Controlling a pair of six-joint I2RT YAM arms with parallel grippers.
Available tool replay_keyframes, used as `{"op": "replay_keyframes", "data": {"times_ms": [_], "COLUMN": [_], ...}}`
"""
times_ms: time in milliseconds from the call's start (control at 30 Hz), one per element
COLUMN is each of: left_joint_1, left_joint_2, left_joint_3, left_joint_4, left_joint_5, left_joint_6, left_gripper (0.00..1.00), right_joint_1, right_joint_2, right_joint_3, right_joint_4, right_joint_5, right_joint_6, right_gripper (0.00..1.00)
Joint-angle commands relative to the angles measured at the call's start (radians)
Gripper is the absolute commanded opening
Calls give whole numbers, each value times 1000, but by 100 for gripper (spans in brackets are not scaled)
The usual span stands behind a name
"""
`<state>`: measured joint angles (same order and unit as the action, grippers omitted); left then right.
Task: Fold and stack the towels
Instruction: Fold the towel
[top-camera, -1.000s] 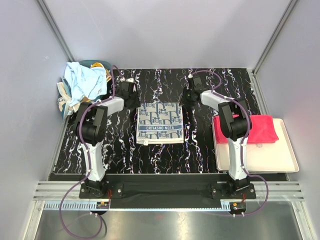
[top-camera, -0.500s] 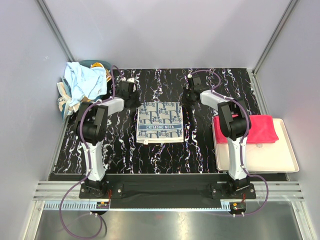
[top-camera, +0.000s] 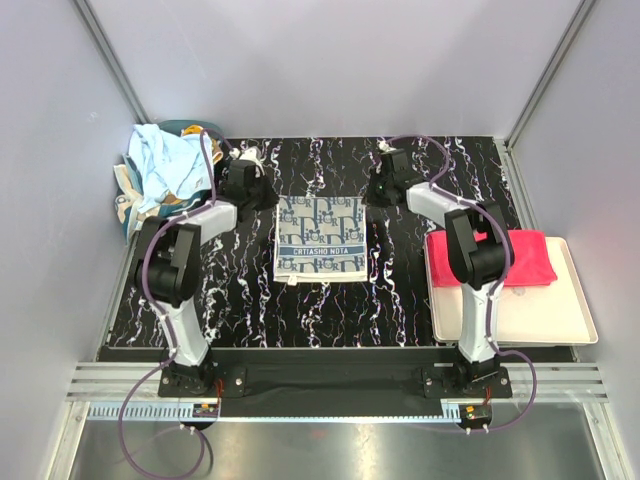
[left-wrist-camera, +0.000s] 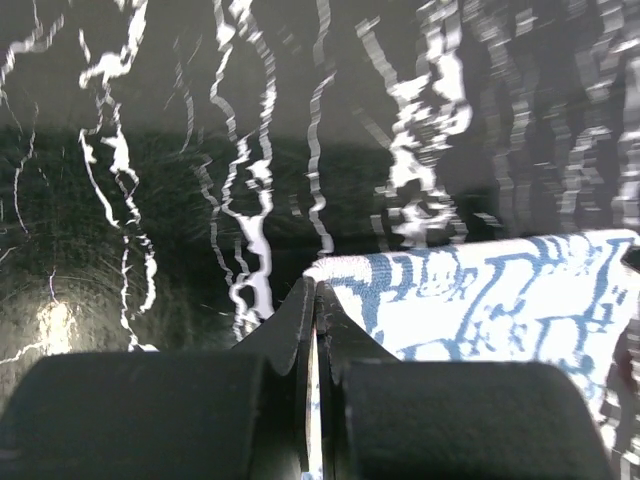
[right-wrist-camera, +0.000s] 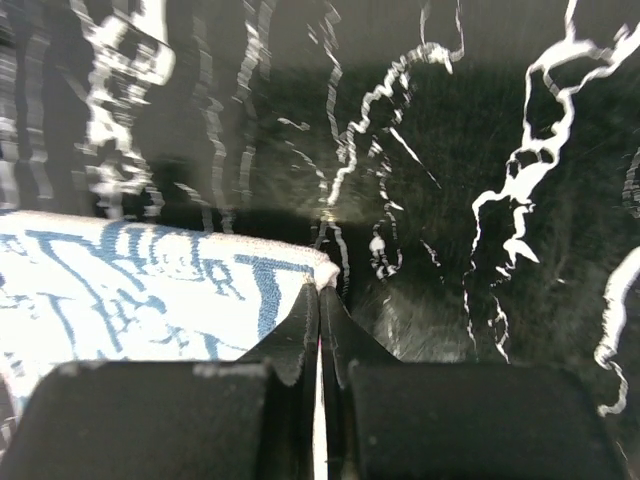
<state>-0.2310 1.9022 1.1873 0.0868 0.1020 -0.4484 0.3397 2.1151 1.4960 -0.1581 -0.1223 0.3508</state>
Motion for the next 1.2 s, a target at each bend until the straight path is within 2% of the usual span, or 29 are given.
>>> {"op": "replay_keyframes", "data": {"times_ms": [0, 533, 1167], "left_joint_1": [4, -17, -83], "left_joint_2": [-103, -284, -457], "left_joint_3": [-41, -321, -541], "left_joint_4": [131, 264, 252], "left_joint_5": [-7, 45, -2], "left_joint_6": [-12, -65, -69], "left_gripper": [0, 0, 0], "right_joint_1": [4, 21, 102], "right_joint_2": [-125, -332, -510], "right_joint_3": [-37, -362, -603], "right_joint_4": [100, 279, 299], "right_joint_5": [15, -33, 30], "right_joint_6": [-15, 70, 83], "right_gripper": [0, 0, 0]}}
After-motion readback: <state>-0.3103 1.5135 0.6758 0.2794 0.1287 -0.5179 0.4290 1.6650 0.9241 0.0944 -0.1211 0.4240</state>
